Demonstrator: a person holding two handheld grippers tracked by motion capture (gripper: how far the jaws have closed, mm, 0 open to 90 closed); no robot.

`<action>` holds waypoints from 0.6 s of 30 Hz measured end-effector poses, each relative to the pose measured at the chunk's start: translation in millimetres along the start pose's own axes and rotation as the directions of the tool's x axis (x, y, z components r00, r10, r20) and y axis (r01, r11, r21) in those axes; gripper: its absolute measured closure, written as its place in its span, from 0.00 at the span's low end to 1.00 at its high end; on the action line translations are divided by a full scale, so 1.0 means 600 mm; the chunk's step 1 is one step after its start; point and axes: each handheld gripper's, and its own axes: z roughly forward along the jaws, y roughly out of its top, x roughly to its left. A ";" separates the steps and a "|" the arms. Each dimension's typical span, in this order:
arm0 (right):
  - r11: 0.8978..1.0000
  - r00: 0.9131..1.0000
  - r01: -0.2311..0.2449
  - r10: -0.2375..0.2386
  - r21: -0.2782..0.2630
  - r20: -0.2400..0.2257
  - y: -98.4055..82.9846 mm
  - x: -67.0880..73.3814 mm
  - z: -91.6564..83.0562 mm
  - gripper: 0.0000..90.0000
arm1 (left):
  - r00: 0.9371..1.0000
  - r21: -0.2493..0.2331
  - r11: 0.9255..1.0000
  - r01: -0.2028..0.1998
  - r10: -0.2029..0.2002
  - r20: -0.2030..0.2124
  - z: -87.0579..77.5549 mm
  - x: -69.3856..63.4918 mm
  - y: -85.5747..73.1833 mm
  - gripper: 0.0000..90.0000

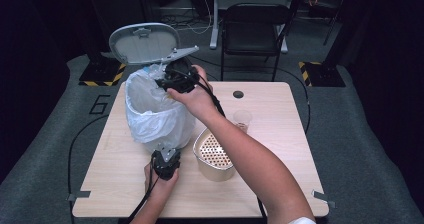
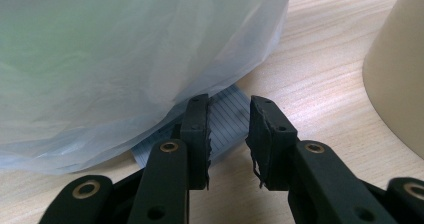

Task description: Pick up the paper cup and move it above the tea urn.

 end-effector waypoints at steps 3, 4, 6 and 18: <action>1.000 1.000 0.004 -0.004 -0.002 0.001 0.002 0.003 0.008 0.84 | 1.000 0.000 1.000 -0.010 0.010 -0.010 -0.001 0.001 0.000 0.78; 1.000 1.000 0.004 -0.004 -0.002 0.001 0.002 0.003 0.008 0.84 | 1.000 0.006 1.000 -0.015 0.015 -0.005 -0.001 0.001 0.000 0.78; 1.000 1.000 0.008 -0.008 -0.004 0.005 0.004 0.004 0.014 0.84 | 1.000 0.005 1.000 -0.013 0.013 -0.004 -0.001 0.001 0.000 0.78; 1.000 0.999 -0.008 0.008 -0.002 0.033 0.006 0.001 0.049 0.82 | 1.000 0.003 1.000 -0.007 0.007 -0.009 -0.001 0.001 0.001 0.78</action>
